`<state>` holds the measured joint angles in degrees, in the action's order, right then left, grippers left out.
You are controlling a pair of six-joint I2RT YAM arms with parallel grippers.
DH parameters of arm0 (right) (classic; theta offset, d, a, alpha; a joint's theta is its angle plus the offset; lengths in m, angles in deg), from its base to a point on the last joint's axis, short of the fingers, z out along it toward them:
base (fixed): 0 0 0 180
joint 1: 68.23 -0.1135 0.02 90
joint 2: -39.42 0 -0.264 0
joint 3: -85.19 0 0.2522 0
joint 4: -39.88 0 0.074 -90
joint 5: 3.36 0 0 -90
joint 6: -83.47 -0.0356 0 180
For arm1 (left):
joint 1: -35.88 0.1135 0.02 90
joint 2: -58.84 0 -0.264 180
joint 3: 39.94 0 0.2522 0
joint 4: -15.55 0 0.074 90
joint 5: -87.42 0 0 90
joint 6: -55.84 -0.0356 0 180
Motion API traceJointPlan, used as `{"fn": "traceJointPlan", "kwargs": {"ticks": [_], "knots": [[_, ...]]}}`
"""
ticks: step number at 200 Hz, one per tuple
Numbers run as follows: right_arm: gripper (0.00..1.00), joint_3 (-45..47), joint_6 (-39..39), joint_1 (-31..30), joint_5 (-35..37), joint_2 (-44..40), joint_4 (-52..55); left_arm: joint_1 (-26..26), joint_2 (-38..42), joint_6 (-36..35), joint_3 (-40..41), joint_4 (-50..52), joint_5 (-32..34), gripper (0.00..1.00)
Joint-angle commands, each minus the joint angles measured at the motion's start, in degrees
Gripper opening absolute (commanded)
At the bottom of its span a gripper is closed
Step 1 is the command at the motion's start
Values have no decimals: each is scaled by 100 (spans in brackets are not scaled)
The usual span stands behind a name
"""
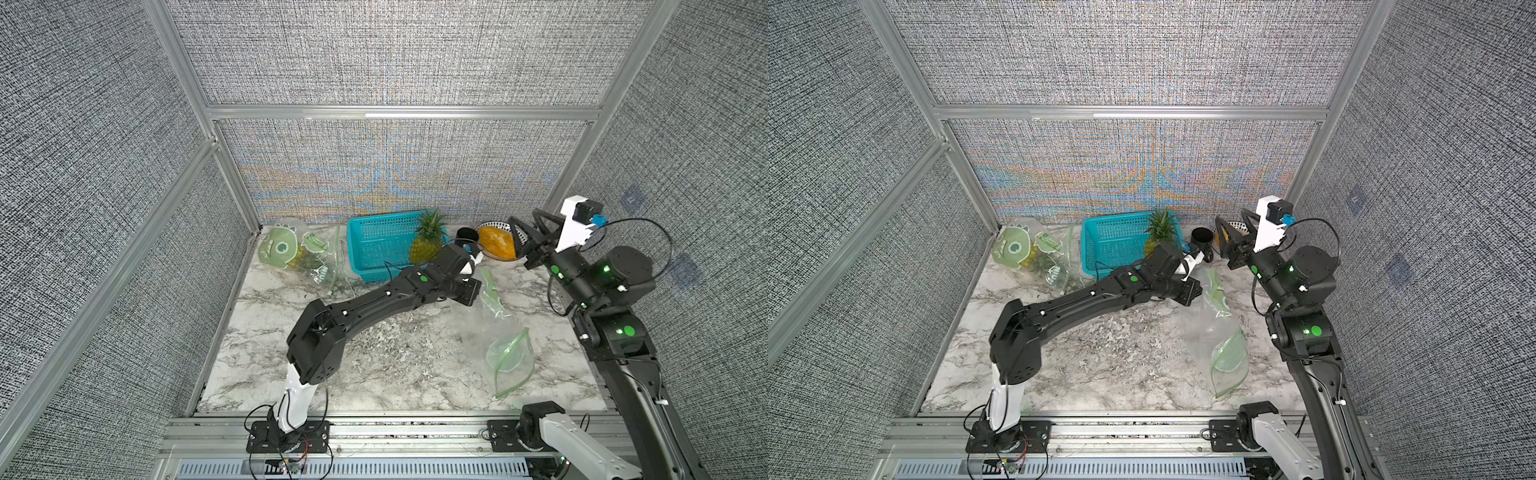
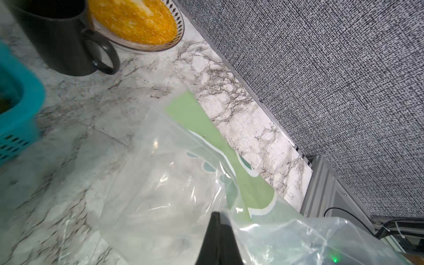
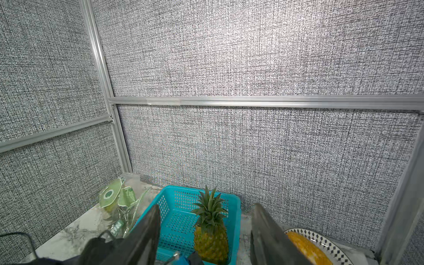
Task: Open the zip-top bag and take out the pineapple
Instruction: Place the zipper food storage bag at the center of the board.
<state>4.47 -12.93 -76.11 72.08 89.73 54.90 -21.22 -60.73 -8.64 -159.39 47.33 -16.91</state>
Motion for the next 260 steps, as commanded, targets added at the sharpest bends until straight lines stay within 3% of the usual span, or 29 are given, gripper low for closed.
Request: {"fn": "traceJointPlan", "kwargs": {"ticks": [1,33,63,96,111,134,153,187,212,260], "knots": [[64,12,-37,16,208,-77,59,-14,-613,24,-825,134,15,0],[64,41,-72,30,283,-169,68,-82,-1678,5,-2395,520,-20,0],[64,43,-108,32,288,-205,75,-82,-2340,155,-3185,315,93,0],[64,51,-82,35,348,-245,118,-117,-2780,336,-3745,230,-349,0],[64,51,-64,32,384,-266,133,-134,-2737,278,-3709,219,-491,25],[64,51,-64,35,398,-268,120,-136,-2405,1,-3465,221,-701,59],[64,60,-81,34,393,-267,103,-130,-1907,-341,-3081,285,-779,69],[64,69,-90,33,384,-246,94,-110,-718,-892,-2120,584,-632,74],[64,110,-116,37,321,-193,68,-10,316,-1088,-1241,835,-156,74],[64,235,-180,37,-14,-48,-3,467,2451,-886,915,884,1887,73]]}}
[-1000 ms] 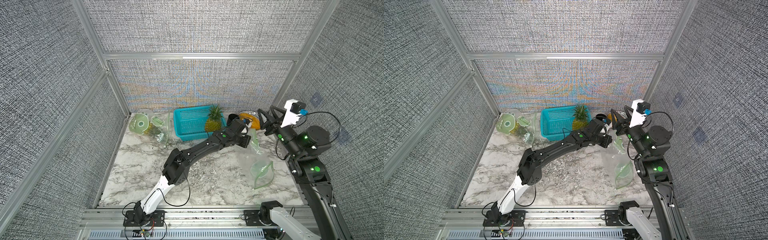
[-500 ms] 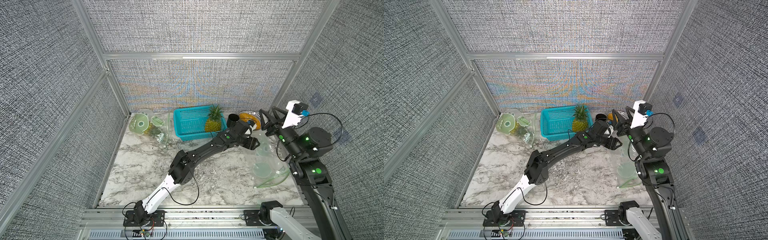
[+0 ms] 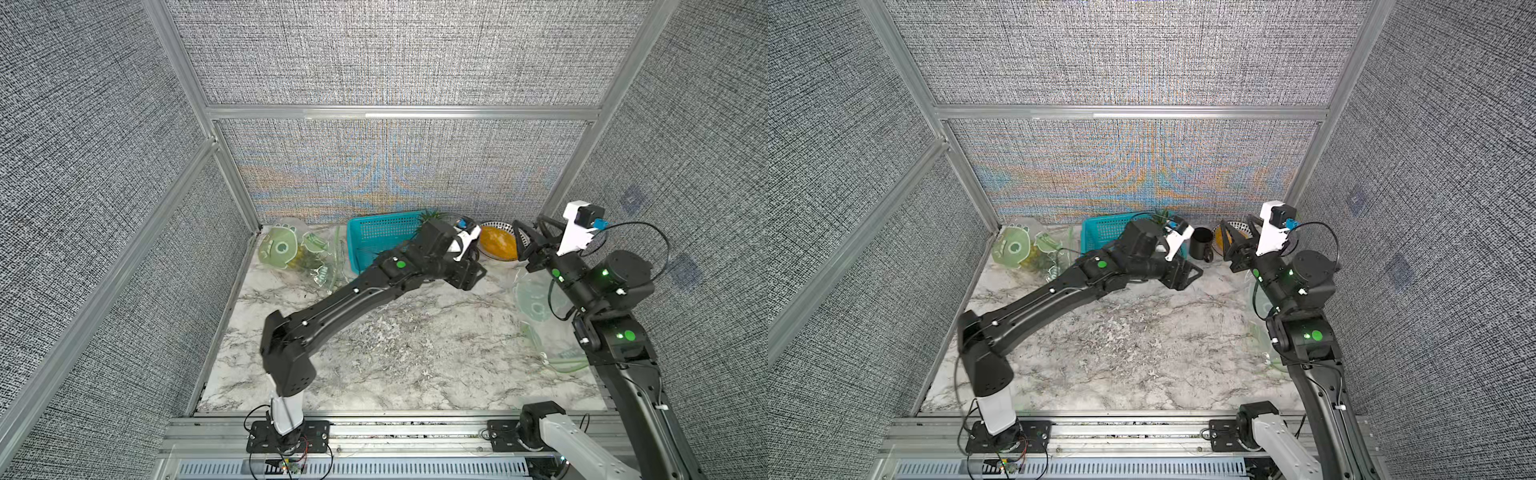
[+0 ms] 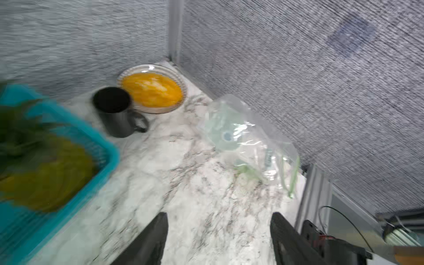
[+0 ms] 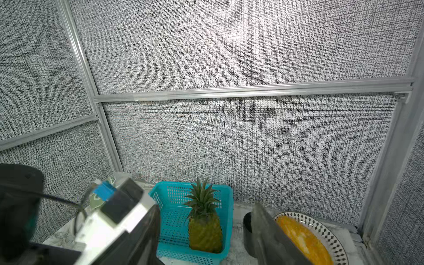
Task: Open the zip-top bag and take out the pineapple
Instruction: Place the zipper food storage bag at the center of the board, then pick up the zipper food storage bag at the center of the board.
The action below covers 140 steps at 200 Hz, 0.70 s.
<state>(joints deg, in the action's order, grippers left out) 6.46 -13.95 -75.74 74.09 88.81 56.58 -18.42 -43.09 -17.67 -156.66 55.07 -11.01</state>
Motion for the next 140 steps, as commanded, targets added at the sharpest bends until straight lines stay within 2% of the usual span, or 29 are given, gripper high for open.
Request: {"fn": "traceJointPlan", "kwargs": {"ticks": [1,34,61,96,140], "knots": [[64,41,-76,-2,-218,44,-171,207,720,23,674,112,1333,73],[64,120,-93,-3,-352,93,-162,848,1566,302,1603,389,2506,71],[64,167,-135,-2,-427,84,-106,1552,1797,392,2154,535,2915,70],[64,263,-210,0,-527,46,-80,2299,1431,119,2265,623,2950,68],[64,395,-363,-4,-677,5,-49,2998,477,-124,1525,851,2913,63]]}}
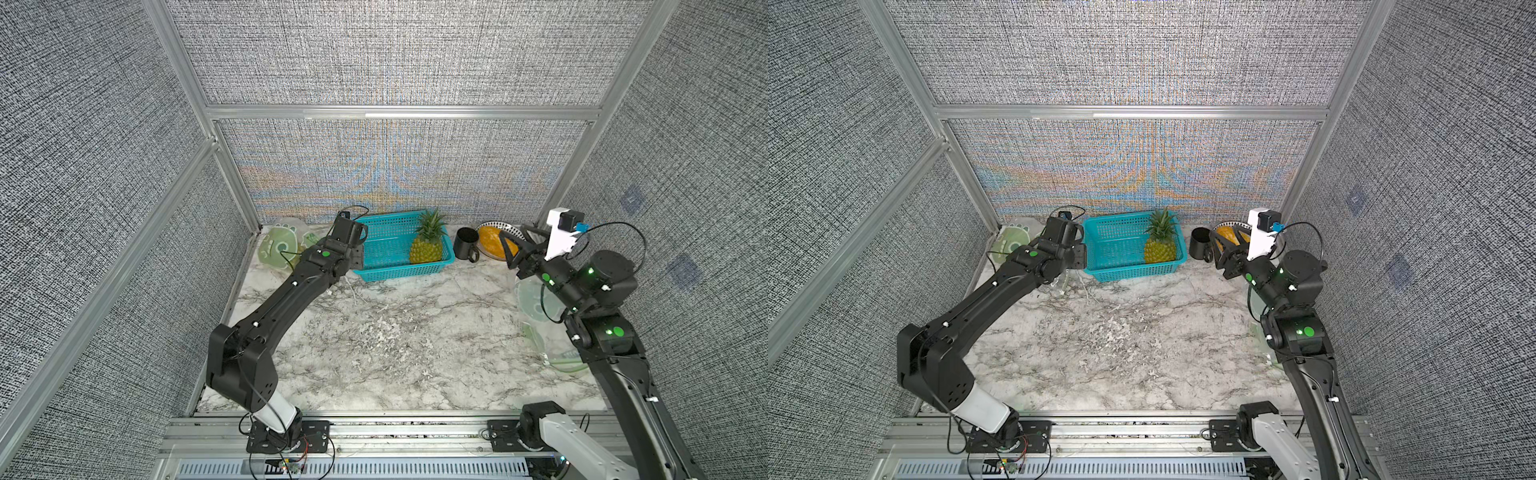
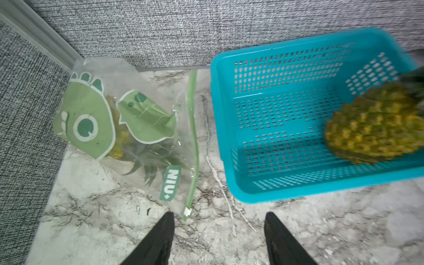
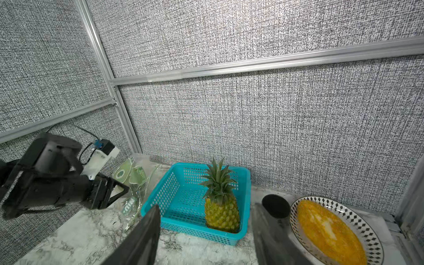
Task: Open the zip-top bag and take out the pineapple
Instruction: Pick up the zipper food storage bag at the center of the board.
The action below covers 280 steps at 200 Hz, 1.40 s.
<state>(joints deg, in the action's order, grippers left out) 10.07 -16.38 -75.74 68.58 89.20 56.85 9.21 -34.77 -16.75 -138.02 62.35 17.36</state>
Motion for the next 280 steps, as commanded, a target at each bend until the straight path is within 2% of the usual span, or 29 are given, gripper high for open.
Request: {"fn": "traceJointPlan", "kwargs": {"ticks": [1,47,91,122,137,204,213,233,253,280], "knots": [[64,35,-122,-5,-127,-36,-75,247,-376,-218,-362,132,73,63],[64,88,-175,3,-111,-76,-8,752,-1537,-419,-1503,366,-280,56],[64,55,-214,-5,-101,-74,39,965,-2581,-650,-2573,666,-317,55],[64,39,-220,2,-92,-66,58,1064,-3171,-793,-3230,905,-498,49],[64,20,-230,-3,-82,-50,79,1102,-3360,-790,-3399,988,-490,43],[64,-34,-250,-8,-136,-30,110,1173,-3857,-968,-3694,1046,-706,42],[64,-25,-255,-12,-136,-30,118,1173,-3908,-1002,-3760,1104,-727,36],[64,-10,-247,-10,-159,-13,145,1167,-3927,-1024,-4063,1517,-745,1],[64,2,-237,-14,-258,47,154,1172,-3648,-1081,-4144,1873,-826,0],[64,41,-215,-30,-478,169,163,1171,-2704,-1072,-3474,1878,-936,0]]}}
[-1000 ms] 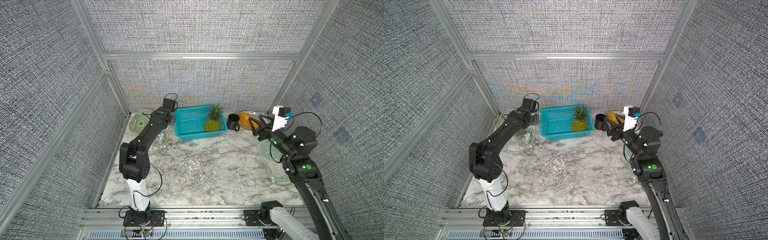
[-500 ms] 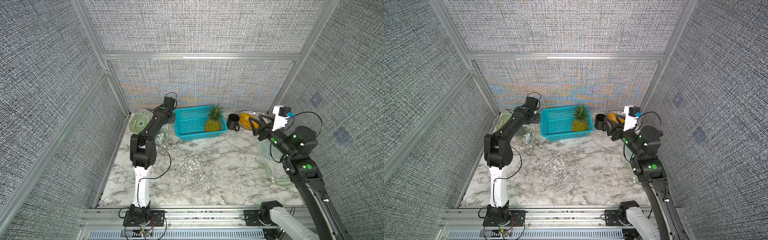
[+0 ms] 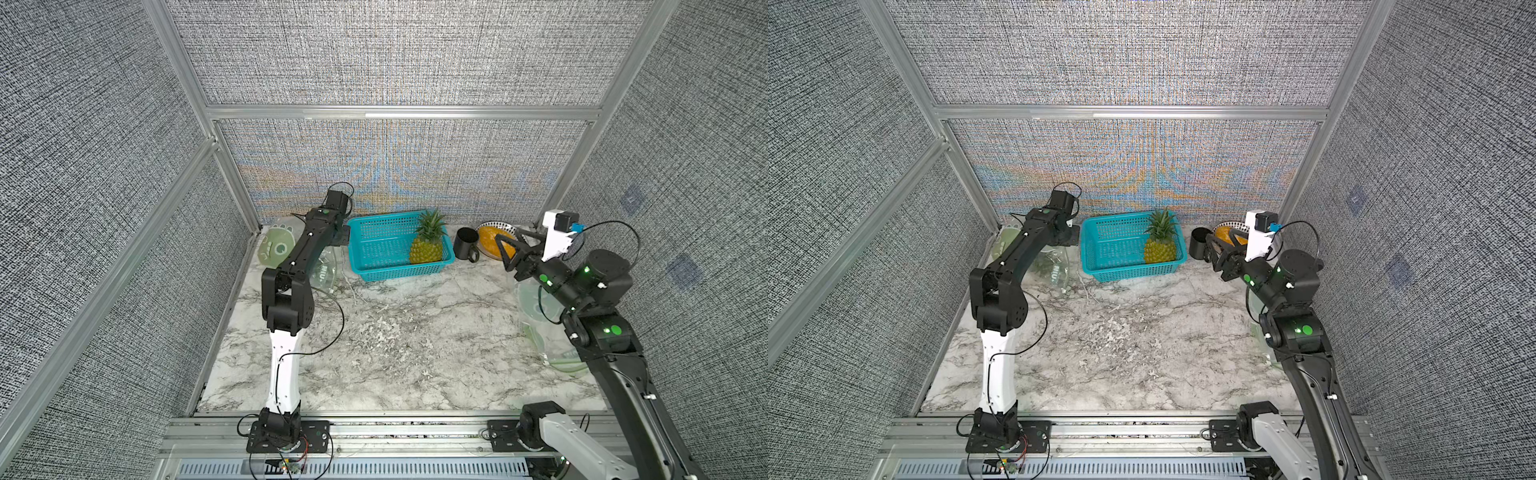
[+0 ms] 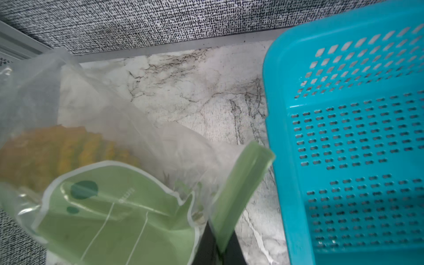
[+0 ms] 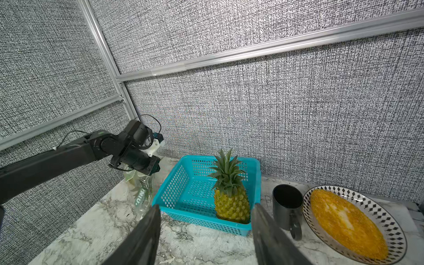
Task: Open the zip-top bag and take out the pineapple
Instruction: Pick up the zipper food storage bag at the center of the board.
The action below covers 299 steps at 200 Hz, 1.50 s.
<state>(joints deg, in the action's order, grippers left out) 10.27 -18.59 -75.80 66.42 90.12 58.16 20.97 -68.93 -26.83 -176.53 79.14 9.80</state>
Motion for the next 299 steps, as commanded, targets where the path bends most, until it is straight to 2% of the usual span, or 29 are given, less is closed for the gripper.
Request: {"fn": "traceJointPlan", "kwargs": {"ticks": [1,55,91,128,147,184,204,246,281,299], "knots": [[64,24,8,-29,-271,79,32,-4,750,-69,415,197,-191,0],[64,131,110,-244,-478,204,-55,-2,2871,-263,1734,622,-660,0],[64,183,253,-400,-575,272,-36,-11,4146,-445,2670,680,-1768,0],[64,267,589,-734,-745,368,-40,-28,5048,-610,3022,1030,-3043,0],[64,362,927,-1032,-777,444,-122,-143,5163,-628,3084,1167,-3632,0],[63,395,1704,-1735,-952,870,-416,-837,5048,-714,3020,1335,-3931,0],[62,66,2060,-1960,-1429,1373,-418,-1163,4914,-740,2960,1294,-4060,0],[62,-913,3042,-2333,-2173,2521,-142,-1523,4532,-800,2668,1151,-4399,0],[63,-1705,3820,-2475,-2729,3294,455,-1681,4271,-886,2351,1196,-4457,0],[63,-2052,4077,-2521,-2759,3585,771,-1690,4236,-905,2300,1210,-4418,0]]}}
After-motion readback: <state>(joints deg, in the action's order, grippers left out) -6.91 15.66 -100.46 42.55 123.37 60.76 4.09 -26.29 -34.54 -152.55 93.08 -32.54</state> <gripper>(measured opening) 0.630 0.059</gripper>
